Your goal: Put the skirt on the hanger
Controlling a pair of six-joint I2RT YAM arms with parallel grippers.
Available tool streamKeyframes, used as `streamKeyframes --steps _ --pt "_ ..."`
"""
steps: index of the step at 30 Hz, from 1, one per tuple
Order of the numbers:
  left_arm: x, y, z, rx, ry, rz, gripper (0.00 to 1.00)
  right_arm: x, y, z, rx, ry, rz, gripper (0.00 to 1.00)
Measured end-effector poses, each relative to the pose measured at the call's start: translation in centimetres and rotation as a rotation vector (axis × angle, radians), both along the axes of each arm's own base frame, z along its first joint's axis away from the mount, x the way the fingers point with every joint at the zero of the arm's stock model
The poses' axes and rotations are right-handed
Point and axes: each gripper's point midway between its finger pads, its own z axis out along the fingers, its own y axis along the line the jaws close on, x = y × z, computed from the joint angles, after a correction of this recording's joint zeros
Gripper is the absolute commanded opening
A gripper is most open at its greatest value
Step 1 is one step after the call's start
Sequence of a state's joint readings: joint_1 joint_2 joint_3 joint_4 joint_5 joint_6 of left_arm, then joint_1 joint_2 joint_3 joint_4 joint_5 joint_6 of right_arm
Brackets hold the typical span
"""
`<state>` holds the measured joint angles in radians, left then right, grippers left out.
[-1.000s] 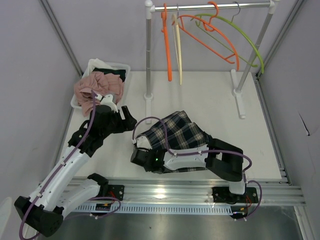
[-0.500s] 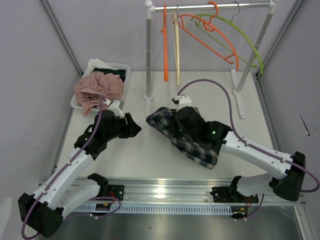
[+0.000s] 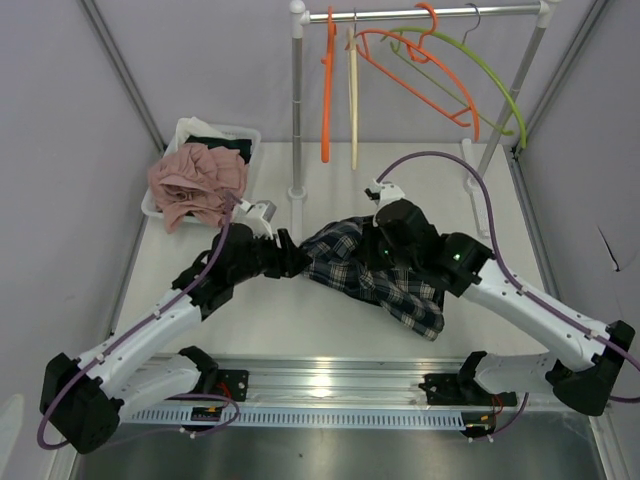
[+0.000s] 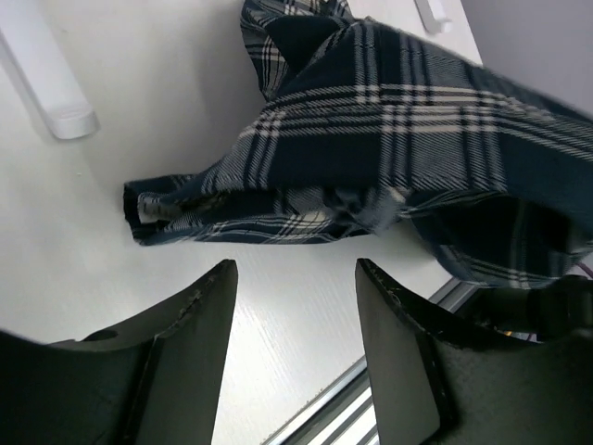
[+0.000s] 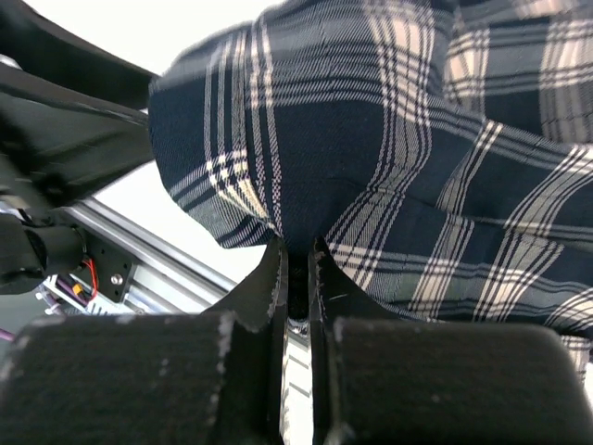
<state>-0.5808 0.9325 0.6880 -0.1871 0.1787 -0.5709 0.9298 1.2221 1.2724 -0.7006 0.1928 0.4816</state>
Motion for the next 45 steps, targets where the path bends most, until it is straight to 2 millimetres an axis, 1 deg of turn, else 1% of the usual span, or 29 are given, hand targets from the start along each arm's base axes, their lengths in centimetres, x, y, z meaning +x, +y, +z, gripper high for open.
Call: streamKeyframes --steps 4,7,9,10,13,19,22,25,29,31,34,36,38,40,45 --pt "0.3 -1.2 -1.6 0.027 0.027 -0.013 0.61 0.2 -1.7 1.8 0.021 -0.017 -0.022 0.02" --pt "0.6 -1.6 -2.4 0.047 0.039 -0.010 0.67 0.7 -3.4 3.2 0.047 -0.033 -0.054 0.02" --pt "0.7 -1.8 -2.8 0.057 0.040 -0.007 0.70 1.0 -4.6 4.1 0.062 -0.039 -0.078 0.02" --pt "0.7 -1.9 -2.9 0.060 0.039 -0.007 0.73 1.1 -5.0 4.4 0.067 -0.042 -0.086 0.02" --pt "0.8 -2.1 -2.9 0.062 0.032 -0.006 0.76 1.7 -6.4 6.0 0.085 -0.060 -0.112 0.02" --pt "1.4 -2.3 -2.9 0.063 0.017 0.007 0.77 2.0 -7.3 9.0 0.113 -0.102 -0.110 0.02" --pt "1.5 -2.4 -3.4 0.068 0.022 0.007 0.74 2.1 -7.5 10.0 0.121 -0.118 -0.108 0.02" --pt "1.5 -2.4 -3.7 0.066 0.024 0.010 0.74 2.3 -8.0 10.2 0.117 -0.118 -0.113 0.02" --pt "1.0 -2.0 -3.7 0.026 0.001 0.017 0.78 2.4 -8.8 9.7 0.101 -0.100 -0.130 0.02" --pt "0.8 -1.9 -3.1 -0.003 -0.013 0.026 0.79 2.3 -8.9 9.6 0.098 -0.092 -0.130 0.02" --pt "1.0 -1.4 -1.5 -0.069 -0.038 0.062 0.81 2.2 -9.0 9.5 0.102 -0.084 -0.124 0.02" --pt "1.5 -0.8 -0.7 -0.107 -0.044 0.108 0.81 2.1 -8.9 9.6 0.106 -0.083 -0.120 0.02" --pt "2.3 -0.1 -0.4 -0.134 -0.039 0.155 0.80 2.0 -8.9 9.7 0.112 -0.082 -0.112 0.02" --pt "3.1 0.1 -0.8 -0.145 -0.016 0.186 0.78 1.8 -8.8 9.8 0.116 -0.082 -0.108 0.02" --pt "4.0 -0.3 -4.7 -0.103 0.107 0.222 0.77 1.5 -8.9 10.0 0.124 -0.084 -0.100 0.02"
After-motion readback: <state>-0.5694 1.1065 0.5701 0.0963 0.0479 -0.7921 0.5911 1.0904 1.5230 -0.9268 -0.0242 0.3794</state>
